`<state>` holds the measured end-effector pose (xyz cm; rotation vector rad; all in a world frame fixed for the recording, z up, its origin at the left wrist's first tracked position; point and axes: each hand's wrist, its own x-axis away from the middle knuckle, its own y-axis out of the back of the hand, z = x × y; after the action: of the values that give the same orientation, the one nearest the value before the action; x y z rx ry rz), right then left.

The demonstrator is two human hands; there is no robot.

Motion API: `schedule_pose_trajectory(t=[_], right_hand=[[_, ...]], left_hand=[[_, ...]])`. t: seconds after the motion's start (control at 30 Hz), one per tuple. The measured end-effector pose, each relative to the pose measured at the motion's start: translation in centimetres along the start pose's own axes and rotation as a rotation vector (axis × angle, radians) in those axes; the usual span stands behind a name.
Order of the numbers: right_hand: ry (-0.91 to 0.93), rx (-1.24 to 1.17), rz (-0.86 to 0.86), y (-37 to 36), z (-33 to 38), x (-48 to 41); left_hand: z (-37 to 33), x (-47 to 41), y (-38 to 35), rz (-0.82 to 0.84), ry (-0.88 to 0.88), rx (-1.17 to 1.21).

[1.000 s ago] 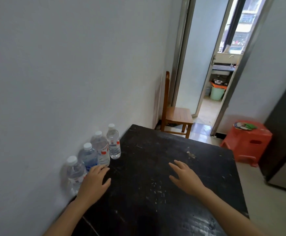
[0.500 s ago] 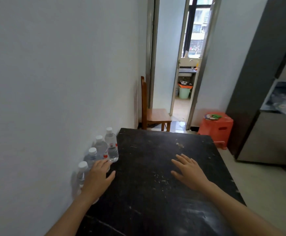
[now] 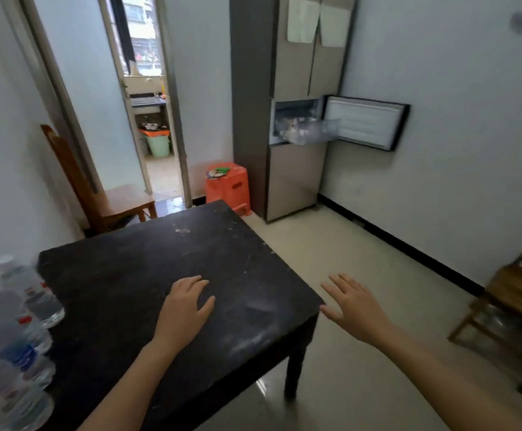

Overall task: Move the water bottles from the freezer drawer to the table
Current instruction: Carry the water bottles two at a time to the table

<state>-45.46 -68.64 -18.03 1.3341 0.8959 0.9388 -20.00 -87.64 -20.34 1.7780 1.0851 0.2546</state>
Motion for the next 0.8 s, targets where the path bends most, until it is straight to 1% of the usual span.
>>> schedule_pose_trajectory(t=[0.03, 0.07, 0.1, 0.17, 0.23, 0.27, 0.3, 0.33, 0.37, 0.43, 0.47, 0.53, 0.6, 0.7, 0.8], right_hand=[[-0.092, -0.031, 0.047, 0.6, -1.7, 2.1], [-0.135, -0.007, 0.019, 0.7, -3.0, 3.8], [-0.182, -0.011, 0.066, 0.8, -4.1, 5.4], [-0.271, 0.021, 0.050, 0.9, -7.2, 9.6], [-0.325, 0.001, 0.006, 0.9, -9.0, 12.8], [-0.333, 0.037, -0.014, 1.1, -10.0, 14.6], [-0.364, 0.054, 0.017, 1.3, -10.9, 16.4], [-0.418, 0.045, -0.016, 1.0, -12.0, 18.1], [-0.481, 0.027, 0.012, 1.1, -13.5, 20.5], [-0.521, 0.033, 0.039, 1.1, -15.7, 23.9], [-0.548, 0.031, 0.024, 1.2, -17.0, 25.8], [-0.590, 0.001, -0.014, 1.1, -19.7, 29.7], [-0.611, 0.002, -0.095, 0.7, -22.3, 33.6], [-0.644, -0.023, -0.054, 1.0, -25.6, 38.5], [-0.695, -0.030, -0.078, 1.4, -29.0, 43.2]], left_hand=[[-1.7, -0.5, -1.2, 0.022, -0.052, 0.014], [-3.0, -0.8, -2.0, 0.049, -0.087, 0.027], [-4.3, -1.0, -2.8, 0.074, -0.124, 0.037], [-8.1, -1.2, -5.3, 0.132, -0.221, 0.072], [-10.9, -1.0, -7.0, 0.172, -0.266, 0.094], [-12.7, -0.6, -8.0, 0.200, -0.298, 0.110], [-14.3, -0.1, -9.0, 0.223, -0.329, 0.118], [-16.0, 0.5, -9.6, 0.251, -0.360, 0.122], [-18.5, 1.2, -10.7, 0.275, -0.410, 0.123], [-22.3, 2.5, -11.9, 0.300, -0.470, 0.124], [-24.4, 3.4, -12.6, 0.308, -0.500, 0.137], [-28.5, 5.2, -13.7, 0.334, -0.541, 0.164], [-32.3, 7.4, -15.1, 0.339, -0.573, 0.183], [-37.3, 10.7, -16.6, 0.323, -0.614, 0.173], [-43.0, 13.9, -17.6, 0.328, -0.638, 0.194]])
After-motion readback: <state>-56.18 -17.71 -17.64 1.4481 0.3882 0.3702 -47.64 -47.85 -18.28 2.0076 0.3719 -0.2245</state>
